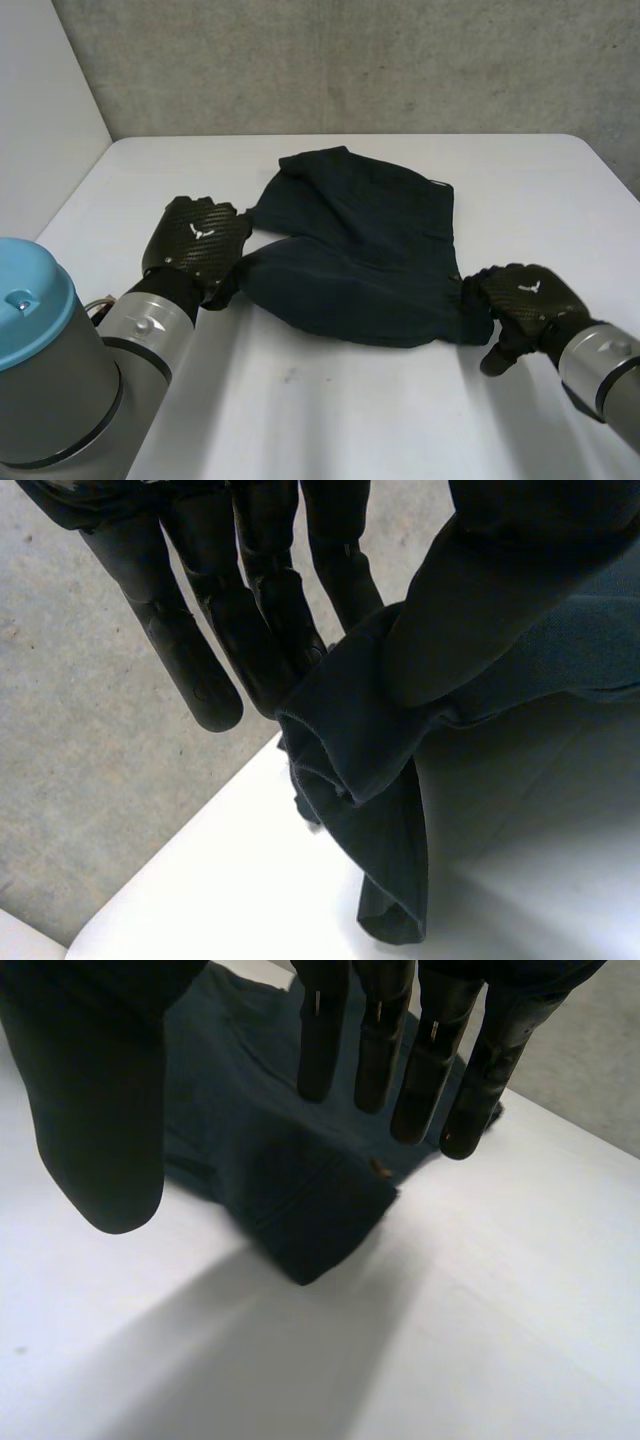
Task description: Fold the shorts.
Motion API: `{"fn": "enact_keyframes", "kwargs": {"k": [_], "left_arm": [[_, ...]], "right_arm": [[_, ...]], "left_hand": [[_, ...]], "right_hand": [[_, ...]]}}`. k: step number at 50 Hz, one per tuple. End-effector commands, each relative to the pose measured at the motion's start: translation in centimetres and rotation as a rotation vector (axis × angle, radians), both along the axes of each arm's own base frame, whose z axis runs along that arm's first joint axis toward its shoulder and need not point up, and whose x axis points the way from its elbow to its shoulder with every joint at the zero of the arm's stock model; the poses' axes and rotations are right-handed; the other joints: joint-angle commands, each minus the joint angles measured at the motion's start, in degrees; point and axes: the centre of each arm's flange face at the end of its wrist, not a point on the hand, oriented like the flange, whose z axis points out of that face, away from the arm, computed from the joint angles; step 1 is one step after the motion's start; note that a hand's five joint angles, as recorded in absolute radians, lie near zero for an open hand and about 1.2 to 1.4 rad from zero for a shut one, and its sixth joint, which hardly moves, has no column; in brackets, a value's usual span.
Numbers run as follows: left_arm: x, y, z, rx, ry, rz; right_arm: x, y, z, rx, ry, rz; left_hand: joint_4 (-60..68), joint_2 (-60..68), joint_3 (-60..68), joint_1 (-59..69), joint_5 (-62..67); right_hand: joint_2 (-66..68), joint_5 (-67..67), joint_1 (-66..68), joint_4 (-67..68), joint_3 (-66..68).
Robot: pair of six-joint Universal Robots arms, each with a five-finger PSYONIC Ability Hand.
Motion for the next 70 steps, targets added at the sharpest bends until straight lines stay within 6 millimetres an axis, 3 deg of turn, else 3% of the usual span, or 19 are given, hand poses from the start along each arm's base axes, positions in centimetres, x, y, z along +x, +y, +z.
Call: {"fn": "enact_keyframes", "kwargs": {"k": [1,11,19,21,27,34,39,46,53,57,58,63,67,70], "left_arm": [[-0.6,0.2,0.8,-0.010,0.042,-0.015],[-0.7,0.0,1.6,-0.022,0.074,-0.014],[-0.7,-0.3,1.8,-0.029,0.078,-0.007],[-0.6,-0.4,1.8,-0.029,0.078,-0.005],[-0.6,-0.2,1.5,-0.019,0.070,-0.008],[0.5,1.2,-0.7,0.095,-0.033,-0.009],[1.7,2.8,-2.2,0.213,-0.113,-0.013],[3.3,5.6,-1.3,0.243,-0.141,-0.025],[3.8,7.0,-0.7,0.243,-0.170,-0.050],[3.1,6.1,-1.7,0.254,-0.182,-0.053],[2.7,5.2,-2.6,0.265,-0.190,-0.047],[0.7,2.4,-5.2,0.284,-0.207,-0.039],[-1.1,-0.7,-6.0,0.259,-0.213,-0.023],[-2.0,-3.4,-4.7,0.179,-0.195,0.007]], "right_arm": [[0.8,-0.3,-3.2,-0.020,-0.048,0.032],[2.0,-2.9,-5.8,-0.028,-0.100,0.005],[2.7,-3.8,-5.7,-0.060,-0.086,0.008],[3.0,-4.0,-6.0,-0.057,-0.078,0.014],[3.2,-4.2,-5.3,-0.085,-0.034,0.039],[2.4,-1.4,-0.7,-0.153,0.220,0.165],[1.2,1.1,2.3,-0.098,0.369,0.239],[0.4,4.3,6.3,-0.049,0.410,0.285],[0.4,4.7,7.2,-0.071,0.438,0.318],[1.0,3.2,5.6,-0.052,0.425,0.309],[1.3,2.3,4.2,-0.020,0.424,0.307],[1.8,0.6,0.9,0.048,0.430,0.315],[2.7,-1.2,0.3,0.018,0.438,0.306],[4.1,-3.0,1.1,-0.082,0.444,0.285]], "left_hand": [[11.27,11.40,11.59,15.21,13.94],[11.27,11.40,11.59,15.21,13.94],[11.27,11.40,11.59,15.21,13.94],[11.27,11.40,11.59,15.21,13.94],[11.27,11.40,11.59,15.21,13.94],[11.27,11.40,11.59,15.21,13.94],[11.27,11.40,11.59,15.21,13.94],[11.27,11.40,11.59,15.21,13.94],[11.27,11.40,11.59,15.21,13.94],[11.27,11.40,11.59,15.21,13.94],[11.27,11.40,11.59,15.21,13.94],[11.27,11.40,11.59,15.21,13.94],[11.27,11.40,11.59,15.21,13.94],[11.27,11.40,11.59,15.21,13.94]], "right_hand": [[9.84,9.92,13.72,9.49,9.42],[16.56,16.63,20.43,16.21,16.13],[39.58,39.66,43.45,39.23,39.16],[53.03,53.10,56.90,52.68,52.61],[53.52,53.59,57.39,53.17,53.10],[53.52,53.59,57.39,53.17,53.10],[53.52,53.59,57.39,53.17,53.10],[53.52,53.59,57.39,53.17,53.10],[53.52,53.59,57.39,53.17,53.10],[53.52,53.59,57.39,53.17,53.10],[53.52,53.59,57.39,53.17,53.10],[53.52,53.59,57.39,53.17,53.10],[53.52,53.59,57.39,53.17,53.10],[53.52,53.59,57.39,53.17,53.10]]}}
